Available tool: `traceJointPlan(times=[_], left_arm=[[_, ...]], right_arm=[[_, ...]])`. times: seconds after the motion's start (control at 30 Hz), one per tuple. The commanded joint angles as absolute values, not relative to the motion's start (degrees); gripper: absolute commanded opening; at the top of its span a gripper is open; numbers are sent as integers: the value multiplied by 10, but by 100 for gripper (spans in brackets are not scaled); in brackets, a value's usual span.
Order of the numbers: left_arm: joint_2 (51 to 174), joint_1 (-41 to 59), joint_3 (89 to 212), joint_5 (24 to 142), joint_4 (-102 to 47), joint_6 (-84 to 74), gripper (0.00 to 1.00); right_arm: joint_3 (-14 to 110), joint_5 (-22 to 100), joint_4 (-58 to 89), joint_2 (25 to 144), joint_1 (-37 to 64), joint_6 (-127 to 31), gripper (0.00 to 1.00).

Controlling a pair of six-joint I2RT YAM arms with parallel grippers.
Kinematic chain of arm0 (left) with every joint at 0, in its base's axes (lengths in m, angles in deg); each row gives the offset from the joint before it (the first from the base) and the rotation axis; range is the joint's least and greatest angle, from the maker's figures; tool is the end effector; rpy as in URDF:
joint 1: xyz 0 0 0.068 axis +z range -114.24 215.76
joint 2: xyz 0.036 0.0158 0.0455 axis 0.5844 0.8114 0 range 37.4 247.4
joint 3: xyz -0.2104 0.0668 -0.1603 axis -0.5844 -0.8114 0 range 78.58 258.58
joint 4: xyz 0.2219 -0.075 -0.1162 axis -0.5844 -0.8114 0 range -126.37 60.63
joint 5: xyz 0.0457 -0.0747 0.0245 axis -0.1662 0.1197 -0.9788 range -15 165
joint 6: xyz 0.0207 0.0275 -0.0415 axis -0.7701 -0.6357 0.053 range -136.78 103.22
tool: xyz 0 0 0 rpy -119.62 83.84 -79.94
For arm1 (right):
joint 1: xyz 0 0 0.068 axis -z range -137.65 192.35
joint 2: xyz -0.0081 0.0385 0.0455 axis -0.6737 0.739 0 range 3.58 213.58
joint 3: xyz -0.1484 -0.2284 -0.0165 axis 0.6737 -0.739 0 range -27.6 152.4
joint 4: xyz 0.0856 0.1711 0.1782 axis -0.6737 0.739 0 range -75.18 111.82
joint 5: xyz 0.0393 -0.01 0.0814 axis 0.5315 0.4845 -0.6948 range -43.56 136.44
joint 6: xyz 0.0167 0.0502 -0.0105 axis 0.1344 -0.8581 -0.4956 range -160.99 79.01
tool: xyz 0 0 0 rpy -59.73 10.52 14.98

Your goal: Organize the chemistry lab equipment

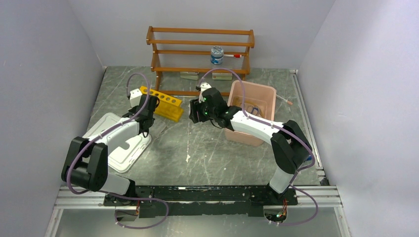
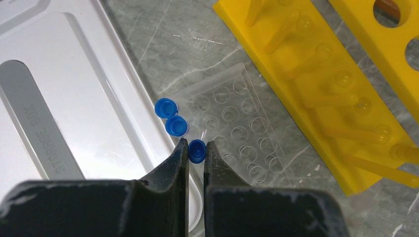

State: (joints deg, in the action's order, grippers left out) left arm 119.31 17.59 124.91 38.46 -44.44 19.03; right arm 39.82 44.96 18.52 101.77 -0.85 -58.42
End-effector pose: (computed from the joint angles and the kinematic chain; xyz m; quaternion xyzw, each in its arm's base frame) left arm 0.2747 -0.0678 0.2017 -0.2414 0.8674 0.1179 0.4188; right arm 0.2830 0.2671 0.2390 -0.2032 0.8612 0.2449 0.3962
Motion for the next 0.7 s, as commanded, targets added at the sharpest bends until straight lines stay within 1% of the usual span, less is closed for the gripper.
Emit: traceJointPlan(times=[0.0, 0.43, 0.67], left_arm=[[1202, 182, 1234, 401, -418, 208, 5], [1184, 182, 1187, 392, -360, 204, 5], [1185, 179, 1184, 376, -348, 191, 5]], right_arm=[[391, 453, 168, 1017, -6, -588, 59], [381, 449, 164, 1010, -5, -588, 59], [380, 444, 163, 1010, -1, -587, 59]])
